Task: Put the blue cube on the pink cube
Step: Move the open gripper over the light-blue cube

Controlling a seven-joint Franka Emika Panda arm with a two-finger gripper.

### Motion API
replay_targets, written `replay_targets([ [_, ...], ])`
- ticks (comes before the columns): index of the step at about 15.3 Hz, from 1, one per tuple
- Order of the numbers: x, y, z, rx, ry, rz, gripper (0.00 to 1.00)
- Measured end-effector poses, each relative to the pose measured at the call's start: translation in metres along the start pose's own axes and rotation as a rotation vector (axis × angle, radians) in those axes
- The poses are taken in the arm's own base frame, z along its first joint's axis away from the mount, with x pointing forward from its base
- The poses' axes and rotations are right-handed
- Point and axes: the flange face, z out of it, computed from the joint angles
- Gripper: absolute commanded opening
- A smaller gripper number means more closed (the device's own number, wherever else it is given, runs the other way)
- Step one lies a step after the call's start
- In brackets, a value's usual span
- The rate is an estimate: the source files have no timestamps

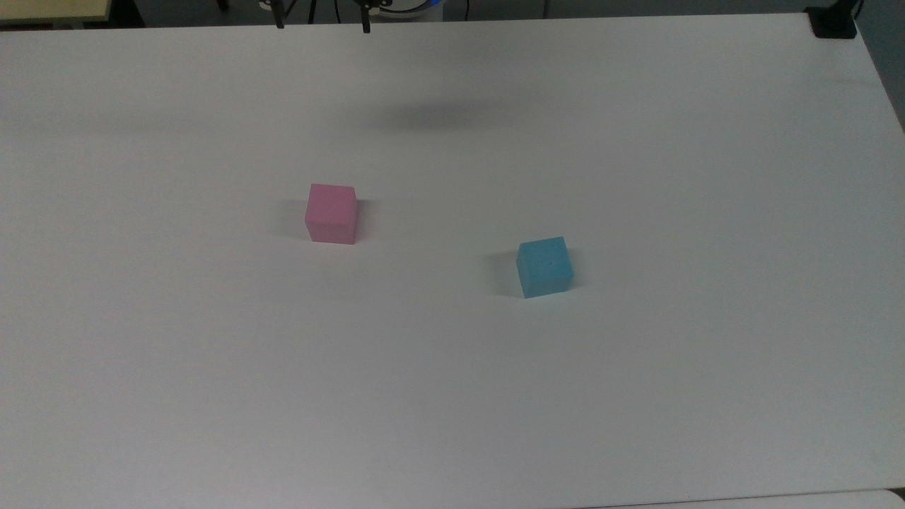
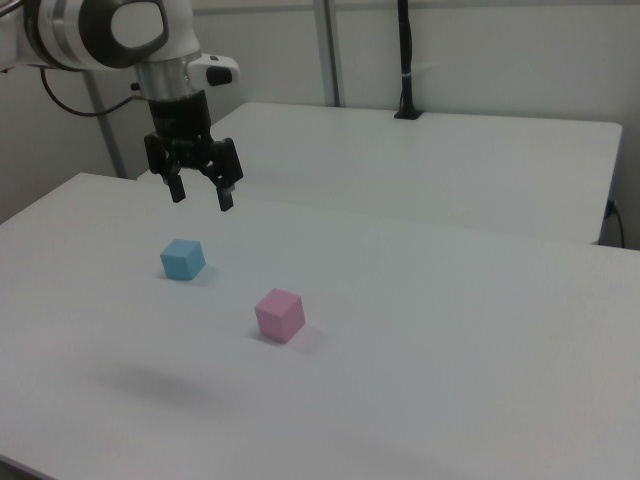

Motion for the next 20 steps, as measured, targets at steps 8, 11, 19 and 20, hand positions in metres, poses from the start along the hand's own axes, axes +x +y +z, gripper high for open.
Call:
replay_targets([
  [8, 0.013, -0.036, 0.022, 0.003, -0.042, -0.009, 1.0],
  [11, 0.015, -0.007, 0.019, 0.005, -0.019, 0.044, 1.0],
  [19, 0.023, 0.002, 0.013, 0.006, 0.057, 0.061, 1.0],
  [20, 0.024, 0.002, 0.013, 0.005, 0.066, 0.06, 1.0],
])
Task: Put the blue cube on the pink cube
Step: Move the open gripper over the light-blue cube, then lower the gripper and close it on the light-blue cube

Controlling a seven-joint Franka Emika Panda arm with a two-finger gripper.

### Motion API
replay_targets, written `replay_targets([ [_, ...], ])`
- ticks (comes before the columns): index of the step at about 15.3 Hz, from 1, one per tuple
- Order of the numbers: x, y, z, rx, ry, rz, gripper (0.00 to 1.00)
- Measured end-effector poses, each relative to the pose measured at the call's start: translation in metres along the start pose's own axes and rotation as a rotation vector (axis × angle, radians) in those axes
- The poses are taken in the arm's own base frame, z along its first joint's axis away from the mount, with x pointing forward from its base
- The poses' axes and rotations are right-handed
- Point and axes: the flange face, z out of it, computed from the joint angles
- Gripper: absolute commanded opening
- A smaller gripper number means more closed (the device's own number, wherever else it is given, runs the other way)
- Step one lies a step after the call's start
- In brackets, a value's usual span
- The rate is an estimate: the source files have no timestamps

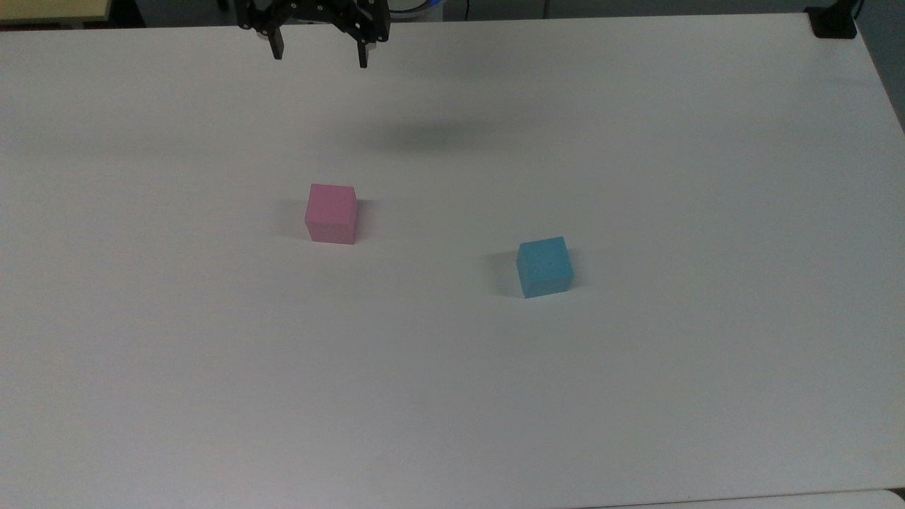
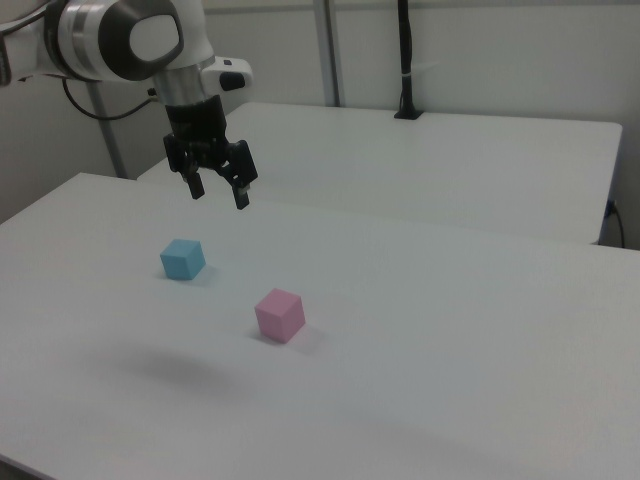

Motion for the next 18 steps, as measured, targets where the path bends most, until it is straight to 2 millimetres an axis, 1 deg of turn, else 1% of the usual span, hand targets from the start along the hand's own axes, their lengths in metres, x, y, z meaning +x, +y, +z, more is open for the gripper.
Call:
replay_targets([
  [4, 0.005, -0.005, 0.008, 0.001, -0.004, -0.007, 1.0],
  [5, 0.008, -0.008, 0.012, 0.004, -0.001, -0.012, 1.0],
  [6, 0.014, -0.016, 0.017, 0.015, 0.012, -0.022, 1.0],
  [7, 0.022, -0.032, 0.025, 0.036, 0.025, -0.04, 1.0],
  [8, 0.032, -0.054, 0.036, 0.064, 0.039, -0.065, 1.0],
  [11, 0.063, -0.133, 0.081, 0.111, 0.078, -0.111, 1.0],
  [13, 0.077, -0.183, 0.112, 0.118, 0.106, -0.133, 1.0],
  [15, 0.083, -0.224, 0.136, 0.122, 0.116, -0.161, 1.0],
  [17, 0.085, -0.253, 0.156, 0.119, 0.117, -0.191, 1.0],
  [18, 0.084, -0.268, 0.173, 0.11, 0.11, -0.21, 1.0],
])
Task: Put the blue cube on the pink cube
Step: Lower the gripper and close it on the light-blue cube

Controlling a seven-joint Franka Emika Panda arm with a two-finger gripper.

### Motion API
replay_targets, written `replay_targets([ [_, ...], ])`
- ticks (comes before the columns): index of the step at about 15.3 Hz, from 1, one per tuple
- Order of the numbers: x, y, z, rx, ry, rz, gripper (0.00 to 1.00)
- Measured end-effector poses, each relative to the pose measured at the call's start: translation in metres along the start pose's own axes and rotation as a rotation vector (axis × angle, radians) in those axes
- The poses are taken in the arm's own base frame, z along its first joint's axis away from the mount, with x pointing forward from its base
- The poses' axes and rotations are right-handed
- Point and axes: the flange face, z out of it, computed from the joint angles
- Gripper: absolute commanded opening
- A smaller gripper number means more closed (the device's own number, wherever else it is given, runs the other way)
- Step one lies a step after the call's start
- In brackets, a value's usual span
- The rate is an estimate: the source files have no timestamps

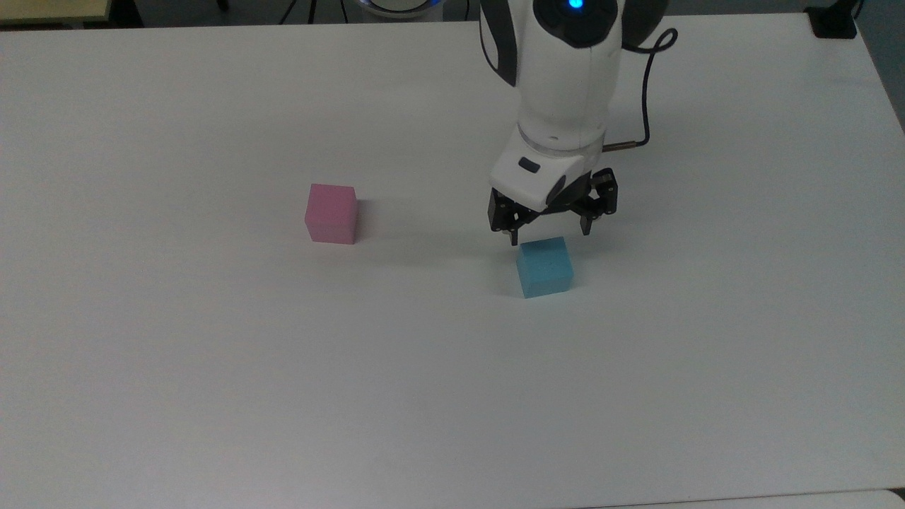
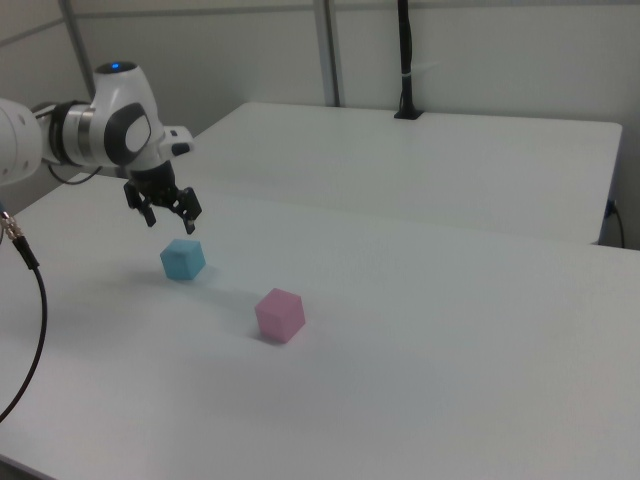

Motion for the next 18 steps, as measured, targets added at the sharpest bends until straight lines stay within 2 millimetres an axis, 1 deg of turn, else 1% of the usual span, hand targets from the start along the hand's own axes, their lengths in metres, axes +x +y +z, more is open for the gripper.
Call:
replay_targets([
  [2, 0.0, -0.01, 0.025, -0.019, -0.006, -0.012, 1.0],
  [4, 0.001, -0.013, 0.052, -0.055, -0.006, -0.017, 1.0],
  [6, 0.003, -0.012, 0.07, -0.082, 0.003, -0.019, 1.0],
  [7, 0.003, -0.011, 0.075, -0.092, 0.004, -0.024, 0.96],
  [8, 0.003, -0.012, 0.078, -0.1, 0.002, -0.03, 0.75],
  [9, 0.003, -0.014, 0.08, -0.104, 0.001, -0.033, 0.43],
  [10, 0.002, -0.017, 0.082, -0.108, -0.001, -0.031, 0.22],
  [11, 0.001, -0.02, 0.084, -0.109, -0.001, -0.029, 0.13],
  [13, 0.001, -0.025, 0.082, -0.108, 0.004, -0.021, 0.12],
  [15, 0.008, -0.026, 0.068, -0.103, 0.031, -0.007, 0.12],
  [16, 0.012, -0.025, 0.053, -0.098, 0.055, 0.002, 0.12],
  [17, 0.015, -0.021, 0.034, -0.093, 0.08, 0.012, 0.12],
  [18, 0.016, -0.014, 0.008, -0.089, 0.098, 0.027, 0.12],
])
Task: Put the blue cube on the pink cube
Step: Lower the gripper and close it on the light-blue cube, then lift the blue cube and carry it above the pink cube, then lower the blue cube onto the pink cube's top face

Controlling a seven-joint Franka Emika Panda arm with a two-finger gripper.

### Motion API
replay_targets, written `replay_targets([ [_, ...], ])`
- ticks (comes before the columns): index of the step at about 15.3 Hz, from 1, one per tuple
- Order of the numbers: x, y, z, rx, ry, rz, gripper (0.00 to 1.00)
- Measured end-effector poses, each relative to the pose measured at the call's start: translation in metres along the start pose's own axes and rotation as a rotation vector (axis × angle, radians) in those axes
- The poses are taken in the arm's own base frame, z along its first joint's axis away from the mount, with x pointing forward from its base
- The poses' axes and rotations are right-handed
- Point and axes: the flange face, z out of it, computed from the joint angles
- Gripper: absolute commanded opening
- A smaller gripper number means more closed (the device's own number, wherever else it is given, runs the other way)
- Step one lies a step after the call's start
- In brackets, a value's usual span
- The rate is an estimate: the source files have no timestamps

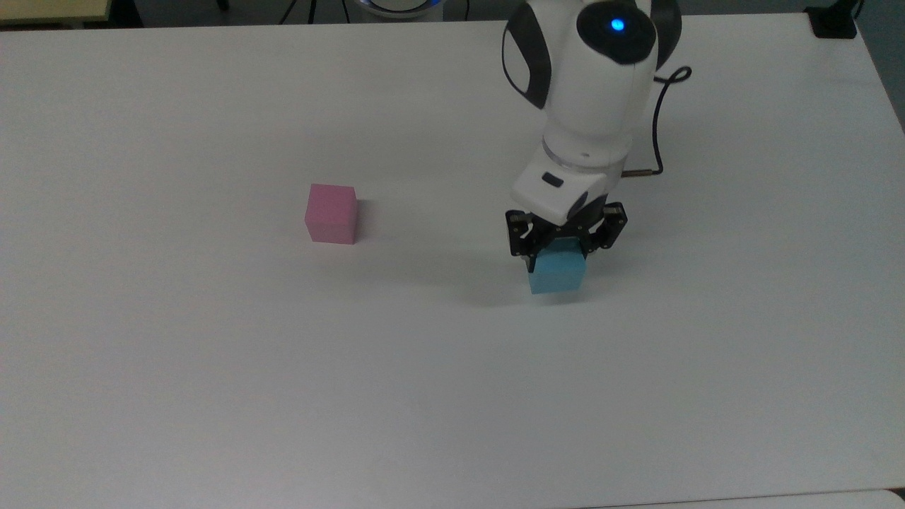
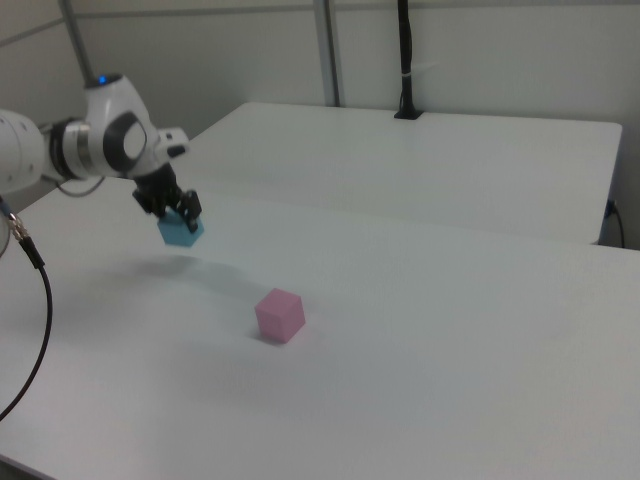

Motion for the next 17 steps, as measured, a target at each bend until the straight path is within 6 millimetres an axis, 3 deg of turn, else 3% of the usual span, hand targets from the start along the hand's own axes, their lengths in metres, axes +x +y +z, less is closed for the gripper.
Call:
replay_targets([
  [4, -0.01, 0.068, -0.106, -0.011, -0.051, 0.089, 0.12],
  [6, -0.024, 0.114, -0.138, -0.025, -0.102, 0.121, 0.12],
  [7, -0.031, 0.137, -0.145, -0.031, -0.127, 0.13, 0.12],
  [9, -0.038, 0.177, -0.14, -0.041, -0.162, 0.157, 0.12],
  [12, -0.046, 0.224, -0.111, -0.056, -0.218, 0.177, 0.12],
  [14, -0.052, 0.244, -0.091, -0.062, -0.246, 0.185, 0.12],
  [17, -0.059, 0.258, -0.057, -0.076, -0.25, 0.181, 0.12],
])
